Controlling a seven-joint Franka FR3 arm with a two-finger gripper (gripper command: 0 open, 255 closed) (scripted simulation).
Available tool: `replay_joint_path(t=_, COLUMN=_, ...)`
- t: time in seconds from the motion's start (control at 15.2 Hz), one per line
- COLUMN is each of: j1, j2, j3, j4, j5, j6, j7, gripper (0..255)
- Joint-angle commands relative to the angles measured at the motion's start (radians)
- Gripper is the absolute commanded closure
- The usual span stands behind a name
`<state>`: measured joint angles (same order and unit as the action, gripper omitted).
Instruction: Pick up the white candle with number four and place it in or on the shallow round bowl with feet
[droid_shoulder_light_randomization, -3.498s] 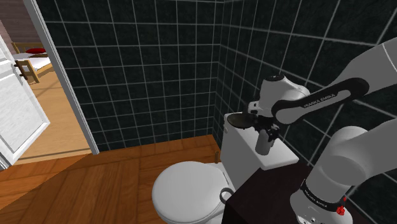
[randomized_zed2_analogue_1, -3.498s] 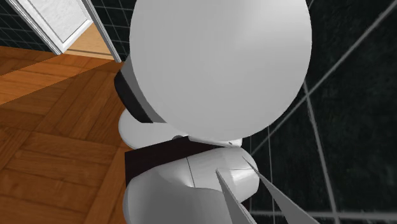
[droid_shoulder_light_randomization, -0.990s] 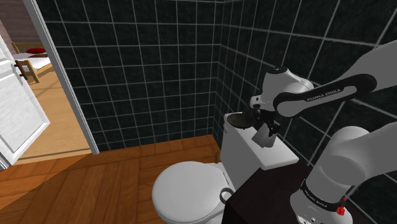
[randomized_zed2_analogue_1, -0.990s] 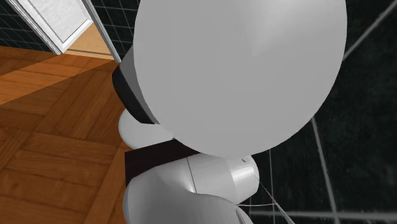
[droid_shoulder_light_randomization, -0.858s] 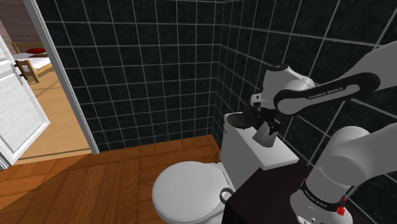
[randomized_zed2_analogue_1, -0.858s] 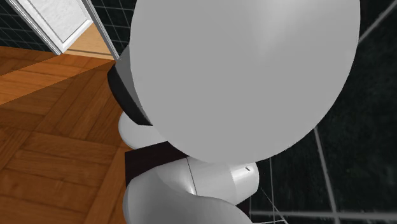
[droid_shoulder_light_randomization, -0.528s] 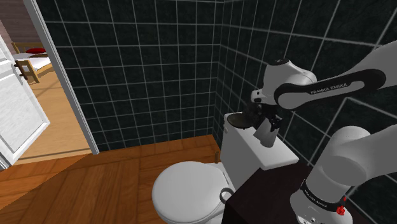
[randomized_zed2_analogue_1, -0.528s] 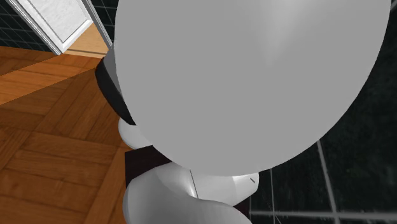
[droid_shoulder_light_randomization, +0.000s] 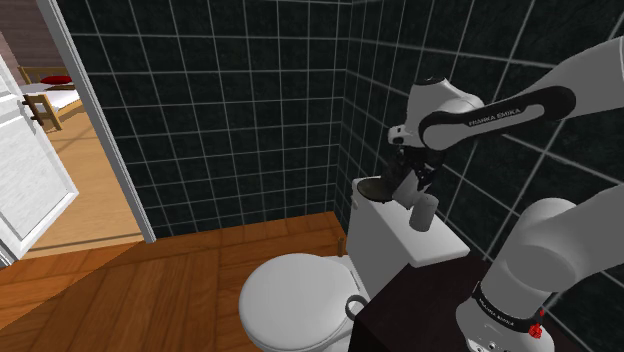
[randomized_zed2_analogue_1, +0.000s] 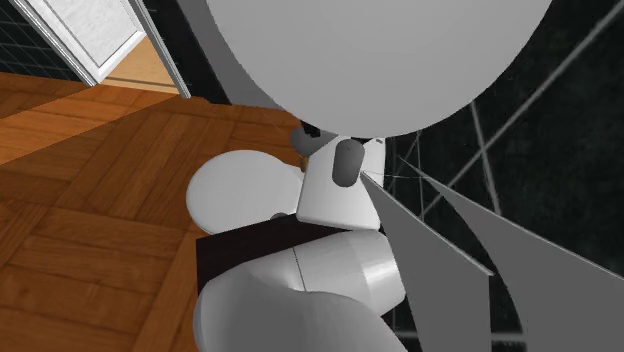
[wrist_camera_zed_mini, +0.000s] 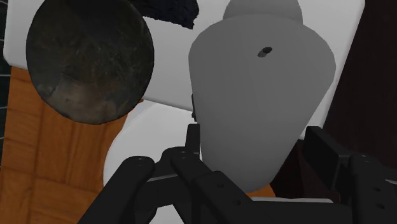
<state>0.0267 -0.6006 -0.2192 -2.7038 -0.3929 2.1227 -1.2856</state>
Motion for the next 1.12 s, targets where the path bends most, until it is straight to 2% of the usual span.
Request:
replay_joint_path(t=0.0, j1=0.007, j2=0.092, j3=-0.016, j4=0.079, j5=0.006, j6=0.019, j7=-0.016, gripper=255)
replay_joint_path(t=0.4, j1=0.023, j2=0.334, j3=-0.068, j4=0.310, j5=0.051, j6=0.048, j7=-0.090, gripper=255)
replay_joint_path(t=0.86, j1=0.023, j2=0.613, j3=-0.111, j4=0.627, j5=0.156, j6=0.024, j7=-0.205, gripper=255)
replay_joint_path(t=1.06, j1=0.020, j2=0.629, j3=-0.111, j4=0.604, j5=0.156, j6=0.062, j7=-0.200, gripper=255)
